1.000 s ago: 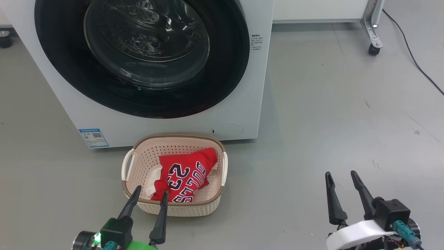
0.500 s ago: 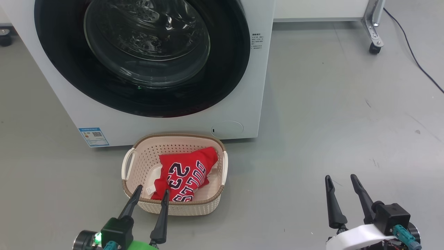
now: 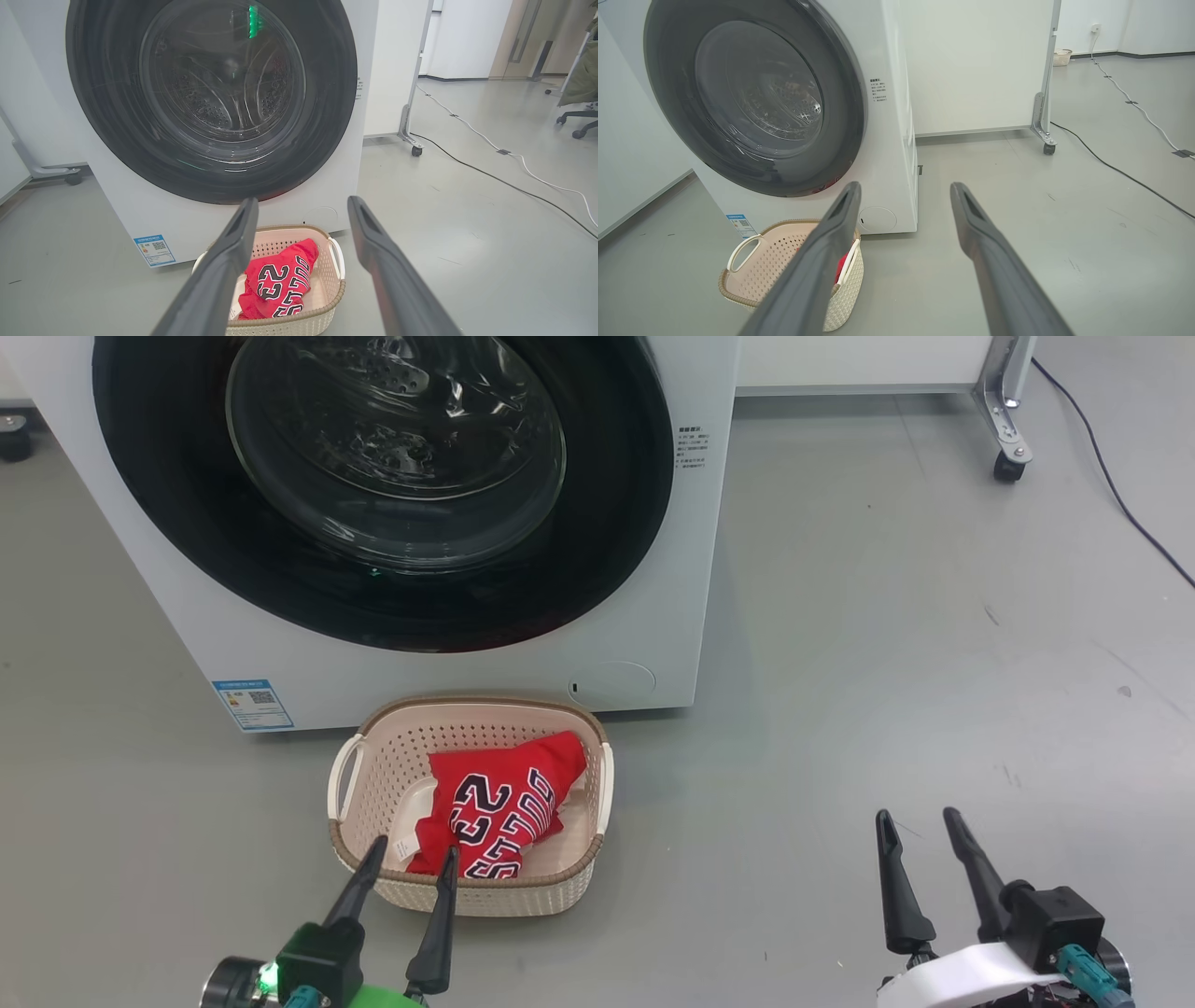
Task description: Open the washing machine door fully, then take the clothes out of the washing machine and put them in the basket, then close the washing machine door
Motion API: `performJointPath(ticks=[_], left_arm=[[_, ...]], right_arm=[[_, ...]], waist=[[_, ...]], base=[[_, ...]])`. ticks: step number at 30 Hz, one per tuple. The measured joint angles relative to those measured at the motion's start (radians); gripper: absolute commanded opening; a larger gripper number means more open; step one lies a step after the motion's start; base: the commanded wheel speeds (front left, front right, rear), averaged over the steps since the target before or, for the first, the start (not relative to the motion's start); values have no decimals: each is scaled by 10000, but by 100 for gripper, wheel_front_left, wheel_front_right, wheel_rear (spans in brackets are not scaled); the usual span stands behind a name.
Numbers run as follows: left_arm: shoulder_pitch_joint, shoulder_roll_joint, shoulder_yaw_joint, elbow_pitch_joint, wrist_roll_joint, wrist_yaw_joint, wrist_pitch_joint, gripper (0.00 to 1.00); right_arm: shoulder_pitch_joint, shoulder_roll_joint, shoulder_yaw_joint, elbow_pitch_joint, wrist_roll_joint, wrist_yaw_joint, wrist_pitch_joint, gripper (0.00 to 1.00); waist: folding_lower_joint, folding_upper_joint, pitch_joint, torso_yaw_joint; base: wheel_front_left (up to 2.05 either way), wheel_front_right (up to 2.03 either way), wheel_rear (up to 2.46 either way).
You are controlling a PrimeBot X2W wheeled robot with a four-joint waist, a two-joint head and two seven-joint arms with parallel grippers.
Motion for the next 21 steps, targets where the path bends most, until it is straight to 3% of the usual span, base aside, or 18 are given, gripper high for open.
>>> performJointPath(ticks=[9,21], left_arm=[[276,-65,-81,575,-50,0,-4,0],[302,-105,136,433,-1705,-165,180,0]], right_arm=[[254,128,13,587,92,10,4,0],[251,132,-56,445,1670,119,171,0]], waist=[[0,0,1,2],[0,0,10,-68]], base=[[0,0,0],[0,0,0]])
